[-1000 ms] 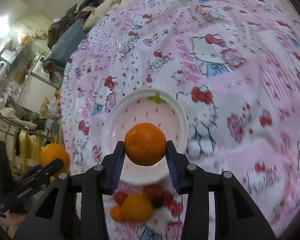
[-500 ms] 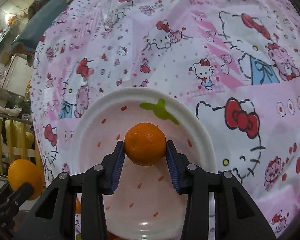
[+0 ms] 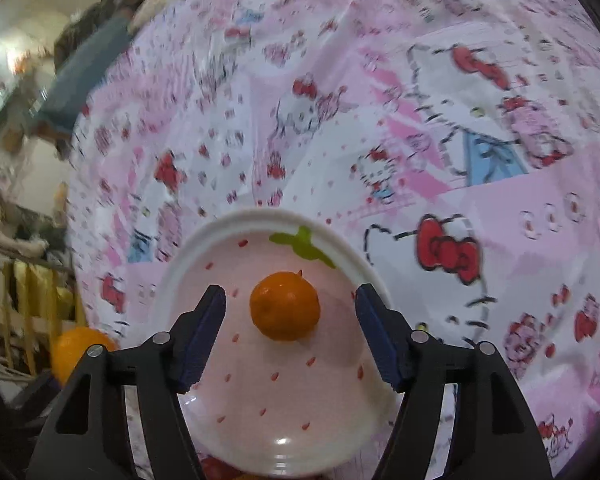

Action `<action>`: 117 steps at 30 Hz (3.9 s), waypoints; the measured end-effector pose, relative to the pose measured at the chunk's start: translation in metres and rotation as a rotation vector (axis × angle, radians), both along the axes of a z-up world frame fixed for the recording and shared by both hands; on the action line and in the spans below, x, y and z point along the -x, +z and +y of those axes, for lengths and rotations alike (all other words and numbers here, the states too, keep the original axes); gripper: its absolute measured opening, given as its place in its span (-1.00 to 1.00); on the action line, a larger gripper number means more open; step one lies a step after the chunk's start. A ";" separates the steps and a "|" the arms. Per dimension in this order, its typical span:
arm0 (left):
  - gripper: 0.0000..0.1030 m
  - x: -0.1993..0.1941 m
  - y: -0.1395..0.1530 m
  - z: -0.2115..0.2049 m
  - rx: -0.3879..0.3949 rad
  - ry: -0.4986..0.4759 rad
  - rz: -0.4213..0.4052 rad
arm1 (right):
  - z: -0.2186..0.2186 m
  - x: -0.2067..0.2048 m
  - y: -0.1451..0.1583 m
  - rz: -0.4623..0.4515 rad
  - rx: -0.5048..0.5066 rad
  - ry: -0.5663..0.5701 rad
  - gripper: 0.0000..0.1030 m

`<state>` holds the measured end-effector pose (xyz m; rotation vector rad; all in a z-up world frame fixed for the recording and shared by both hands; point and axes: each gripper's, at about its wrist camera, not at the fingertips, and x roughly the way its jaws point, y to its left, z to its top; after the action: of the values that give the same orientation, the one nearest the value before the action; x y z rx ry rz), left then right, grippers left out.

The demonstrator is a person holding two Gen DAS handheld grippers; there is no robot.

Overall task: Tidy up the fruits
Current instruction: 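Lower the tangerine onto the plate and open the right tool while the left lifts the orange, then lower the large orange onto the plate with the left tool and open it, then grasp another large orange beside the plate with the right tool and lift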

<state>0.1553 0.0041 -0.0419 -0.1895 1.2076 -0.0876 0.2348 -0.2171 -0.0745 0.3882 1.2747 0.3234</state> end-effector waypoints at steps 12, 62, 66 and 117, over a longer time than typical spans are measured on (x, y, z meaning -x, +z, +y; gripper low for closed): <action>0.01 -0.049 -0.035 -0.046 0.043 -0.092 0.036 | -0.074 0.036 0.039 -0.038 -0.041 -0.151 0.61; 0.88 0.009 0.021 -0.002 -0.024 0.037 -0.101 | -0.056 0.074 0.071 -0.106 -0.023 -0.054 0.61; 0.88 0.031 0.027 0.010 -0.036 0.061 -0.110 | -0.051 0.087 0.073 -0.105 -0.029 -0.044 0.61; 0.88 0.100 0.010 0.045 0.041 0.216 -0.016 | 0.075 0.164 -0.018 0.027 0.222 0.384 0.20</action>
<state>0.0557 0.0488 -0.0323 -0.3527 1.1633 0.0746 0.0707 -0.1416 -0.0924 -0.0449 1.3938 0.4956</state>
